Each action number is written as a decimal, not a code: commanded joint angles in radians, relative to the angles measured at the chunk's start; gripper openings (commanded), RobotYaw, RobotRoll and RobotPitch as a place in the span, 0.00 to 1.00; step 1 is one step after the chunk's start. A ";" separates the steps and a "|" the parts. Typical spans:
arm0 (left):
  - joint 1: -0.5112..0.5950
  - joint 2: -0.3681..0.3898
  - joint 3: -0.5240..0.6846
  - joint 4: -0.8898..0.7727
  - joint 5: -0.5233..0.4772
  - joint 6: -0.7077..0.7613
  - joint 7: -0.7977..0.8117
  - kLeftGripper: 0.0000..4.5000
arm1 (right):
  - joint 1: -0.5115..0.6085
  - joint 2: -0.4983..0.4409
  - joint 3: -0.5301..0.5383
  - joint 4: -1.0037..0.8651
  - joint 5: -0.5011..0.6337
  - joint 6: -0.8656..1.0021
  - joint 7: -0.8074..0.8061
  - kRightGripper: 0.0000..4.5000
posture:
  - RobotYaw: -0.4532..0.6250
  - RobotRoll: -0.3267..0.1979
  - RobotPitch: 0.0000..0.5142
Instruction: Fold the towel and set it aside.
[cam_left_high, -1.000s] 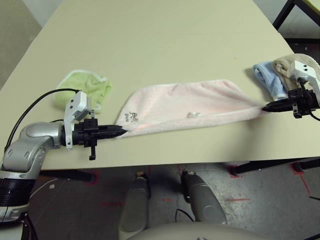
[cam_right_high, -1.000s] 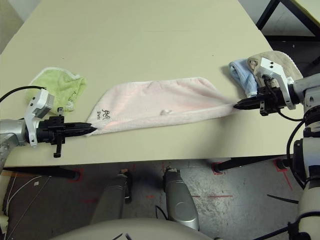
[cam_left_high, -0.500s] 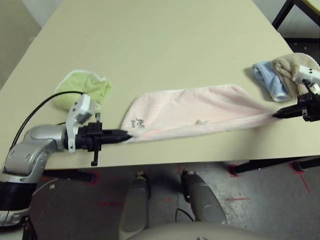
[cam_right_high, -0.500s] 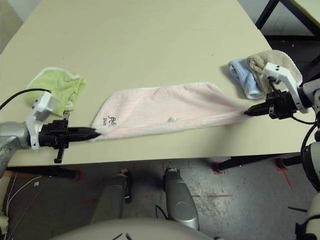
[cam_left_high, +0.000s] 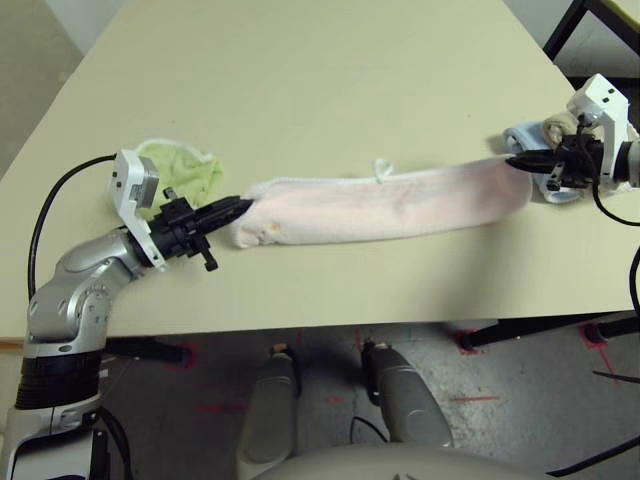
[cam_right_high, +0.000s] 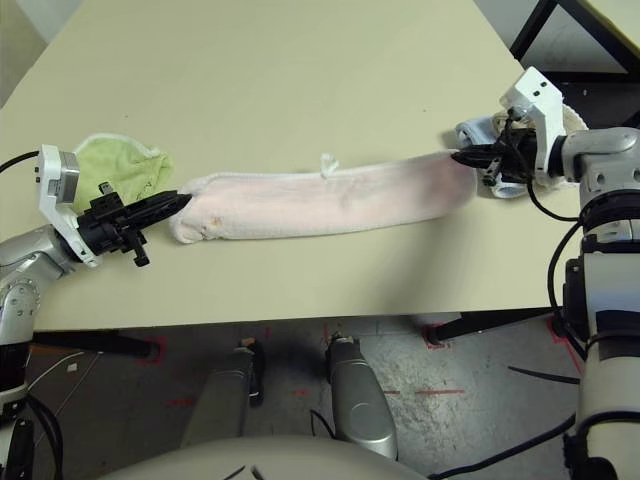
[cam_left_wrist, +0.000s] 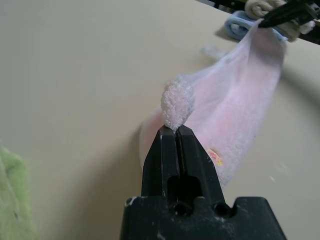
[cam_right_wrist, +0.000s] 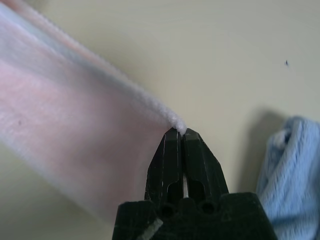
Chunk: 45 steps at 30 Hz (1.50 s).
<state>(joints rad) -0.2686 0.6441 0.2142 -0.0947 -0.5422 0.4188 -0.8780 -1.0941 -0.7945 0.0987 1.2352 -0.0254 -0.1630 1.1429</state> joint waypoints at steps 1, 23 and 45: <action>0.007 -0.007 -0.031 0.019 0.041 -0.017 0.013 0.00 | -0.018 0.013 -0.001 0.033 -0.045 -0.006 -0.068 0.00 | 0.50 0.62 0.35; 0.034 0.076 -0.014 -0.203 -0.024 0.138 0.015 1.00 | -0.142 -0.056 -0.256 0.011 0.129 0.557 -0.009 1.00 | 0.50 0.62 0.38; 0.006 0.095 -0.019 -0.297 -0.168 0.172 -0.069 1.00 | 0.097 -0.159 -0.203 -0.288 0.160 1.056 0.110 1.00 | 0.46 0.62 0.39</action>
<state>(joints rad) -0.2639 0.7231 0.1890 -0.3801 -0.6962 0.5834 -0.9332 -1.0294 -0.9358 -0.0933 0.9855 0.1125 0.8346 1.2680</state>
